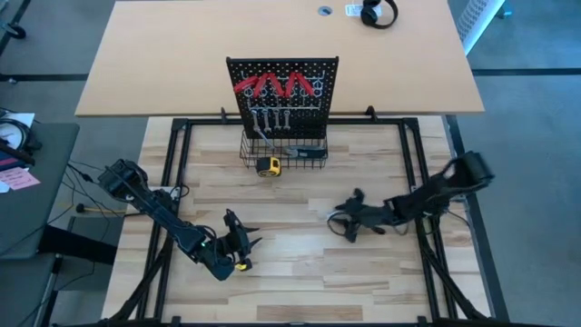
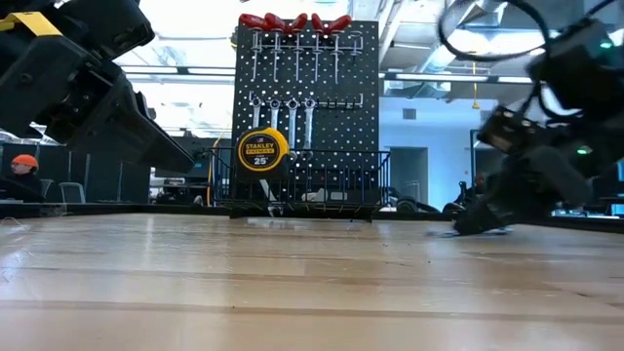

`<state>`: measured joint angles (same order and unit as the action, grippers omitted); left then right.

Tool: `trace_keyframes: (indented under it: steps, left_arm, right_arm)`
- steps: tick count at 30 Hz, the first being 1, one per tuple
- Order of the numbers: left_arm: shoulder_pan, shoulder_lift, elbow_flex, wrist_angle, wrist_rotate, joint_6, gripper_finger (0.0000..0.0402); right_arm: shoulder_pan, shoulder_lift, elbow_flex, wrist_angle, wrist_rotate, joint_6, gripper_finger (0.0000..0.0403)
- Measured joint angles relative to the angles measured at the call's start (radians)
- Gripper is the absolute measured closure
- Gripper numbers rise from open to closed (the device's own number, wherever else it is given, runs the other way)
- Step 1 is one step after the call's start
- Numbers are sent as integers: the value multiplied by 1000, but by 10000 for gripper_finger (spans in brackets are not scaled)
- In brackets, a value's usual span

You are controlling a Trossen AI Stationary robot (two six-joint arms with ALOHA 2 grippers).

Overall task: Hang tools onto peg board
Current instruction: Hang the wrench into the pegboard

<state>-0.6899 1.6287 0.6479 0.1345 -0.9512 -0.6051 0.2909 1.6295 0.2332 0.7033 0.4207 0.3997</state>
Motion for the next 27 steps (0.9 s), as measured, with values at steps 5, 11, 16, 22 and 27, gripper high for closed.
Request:
trace_keyframes:
  steps: [5, 11, 16, 22, 27]
  left_arm:
    - [0, 0, 0, -1, 0, 6, 276]
    - [-2, 0, 0, -1, 4, 4, 276]
    - [-4, 0, 0, -1, 5, -3, 276]
    - [-7, 0, 0, -1, 6, -7, 276]
    - [-7, 0, 0, 4, 6, 7, 276]
  right_arm:
    - [5, 213, 206, 131, -161, -158, 193]
    - [32, 136, 360, -216, -200, -300, 193]
    - [30, 21, 332, -212, -191, -369, 193]
    - [-11, 17, 279, -199, -260, -415, 193]
    - [-87, 161, 274, -73, -373, -435, 193]
